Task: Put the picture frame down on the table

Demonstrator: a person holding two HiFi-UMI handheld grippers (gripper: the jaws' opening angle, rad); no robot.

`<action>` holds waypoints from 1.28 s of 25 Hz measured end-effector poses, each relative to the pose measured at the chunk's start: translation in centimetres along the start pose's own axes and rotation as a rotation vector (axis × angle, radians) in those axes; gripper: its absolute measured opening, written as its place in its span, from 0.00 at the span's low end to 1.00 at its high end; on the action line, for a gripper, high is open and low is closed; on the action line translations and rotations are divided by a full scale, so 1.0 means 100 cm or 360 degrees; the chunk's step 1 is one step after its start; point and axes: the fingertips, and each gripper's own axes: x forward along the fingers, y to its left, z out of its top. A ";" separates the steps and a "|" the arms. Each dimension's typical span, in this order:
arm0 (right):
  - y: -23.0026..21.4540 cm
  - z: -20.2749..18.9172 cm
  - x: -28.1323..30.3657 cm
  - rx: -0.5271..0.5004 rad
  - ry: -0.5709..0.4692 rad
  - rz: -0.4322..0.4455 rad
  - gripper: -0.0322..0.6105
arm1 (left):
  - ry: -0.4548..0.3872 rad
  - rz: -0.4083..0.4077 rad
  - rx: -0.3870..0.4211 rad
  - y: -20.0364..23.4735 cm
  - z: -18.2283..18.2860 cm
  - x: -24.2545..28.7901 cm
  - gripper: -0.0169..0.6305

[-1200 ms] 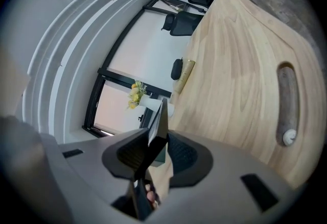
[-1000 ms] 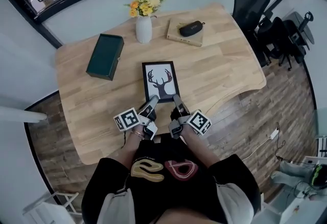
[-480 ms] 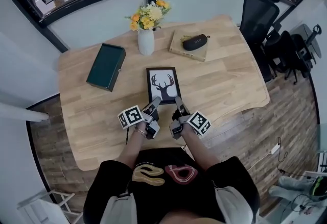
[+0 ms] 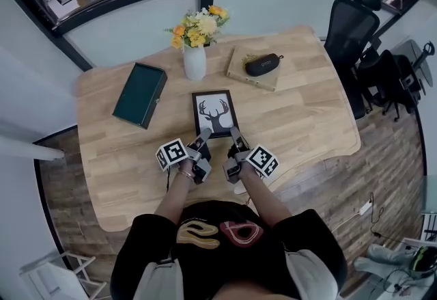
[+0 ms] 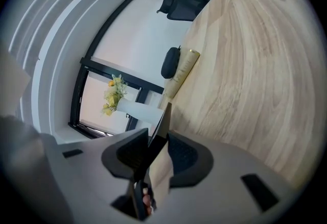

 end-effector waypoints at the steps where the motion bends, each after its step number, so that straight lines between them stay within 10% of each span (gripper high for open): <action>1: 0.000 0.002 0.003 -0.0009 0.0004 -0.0001 0.25 | -0.0004 0.0004 -0.0016 0.001 0.002 0.003 0.15; 32: -0.042 0.020 0.051 -0.0201 0.0098 -0.0198 0.26 | 0.0013 0.0267 -0.0135 0.045 0.022 0.047 0.16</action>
